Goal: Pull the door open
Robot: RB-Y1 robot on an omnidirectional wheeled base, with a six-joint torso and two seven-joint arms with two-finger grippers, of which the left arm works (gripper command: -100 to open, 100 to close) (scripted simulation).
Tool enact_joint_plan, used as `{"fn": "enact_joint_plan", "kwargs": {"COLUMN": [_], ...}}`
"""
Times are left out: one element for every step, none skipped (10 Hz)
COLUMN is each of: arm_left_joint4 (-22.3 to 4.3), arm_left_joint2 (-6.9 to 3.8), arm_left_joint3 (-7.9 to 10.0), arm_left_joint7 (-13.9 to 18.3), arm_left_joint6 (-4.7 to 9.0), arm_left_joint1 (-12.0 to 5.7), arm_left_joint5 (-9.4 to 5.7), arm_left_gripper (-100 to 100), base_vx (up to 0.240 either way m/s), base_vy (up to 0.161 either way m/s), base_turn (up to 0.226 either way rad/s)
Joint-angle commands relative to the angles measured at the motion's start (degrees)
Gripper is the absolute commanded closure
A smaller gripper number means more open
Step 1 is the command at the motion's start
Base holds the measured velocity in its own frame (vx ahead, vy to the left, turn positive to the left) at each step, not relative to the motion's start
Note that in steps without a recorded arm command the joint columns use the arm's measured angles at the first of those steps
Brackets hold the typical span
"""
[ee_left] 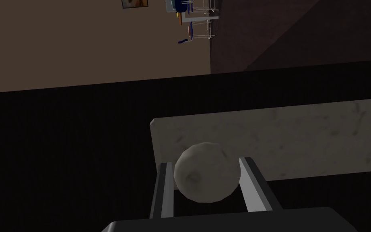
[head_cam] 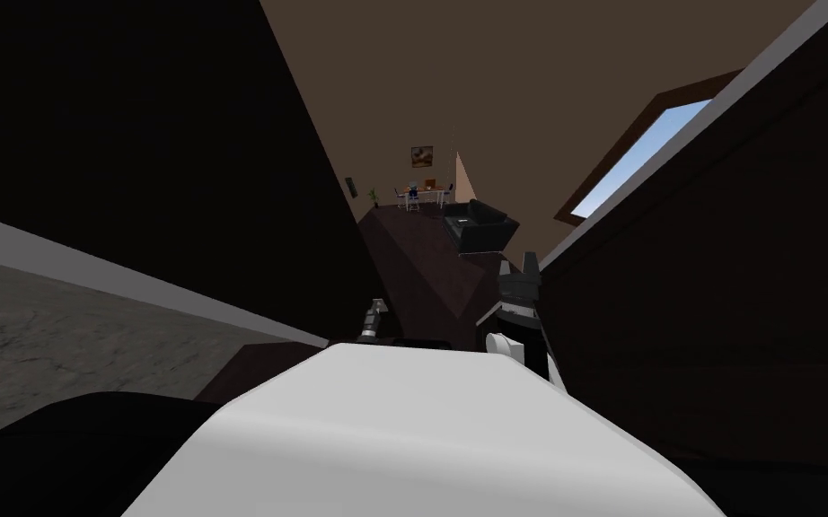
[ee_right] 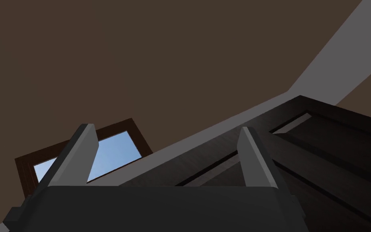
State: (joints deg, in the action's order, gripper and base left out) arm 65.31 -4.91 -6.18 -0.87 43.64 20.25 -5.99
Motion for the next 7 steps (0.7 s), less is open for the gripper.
{"fn": "enact_joint_plan", "kwargs": {"arm_left_joint4": [-0.47,-0.57,-0.78,-1.01,-1.25,-1.50,-1.73], "arm_left_joint2": [-0.25,-0.33,-0.48,-0.68,-0.91,-1.15,-1.42], "arm_left_joint3": [-0.05,-0.08,-0.14,-0.22,-0.31,-0.40,-0.50], "arm_left_joint7": [0.16,0.22,0.35,0.50,0.67,0.84,1.02], "arm_left_joint6": [-0.27,-0.31,-0.39,-0.48,-0.57,-0.66,-0.74], "arm_left_joint1": [0.41,0.44,0.50,0.57,0.65,0.73,0.81], "arm_left_joint5": [0.35,0.47,0.71,0.99,1.30,1.61,1.93], "arm_left_gripper": [100,100,100,100,100,100,100], "base_vx": [-0.180,-0.157,-0.160,-0.183,-0.222,-0.233,-0.214], "base_vy": [0.055,0.030,0.042,0.050,0.048,0.029,0.043], "base_turn": [-0.097,-0.045,-0.042,-0.065,-0.075,-0.059,-0.038]}}
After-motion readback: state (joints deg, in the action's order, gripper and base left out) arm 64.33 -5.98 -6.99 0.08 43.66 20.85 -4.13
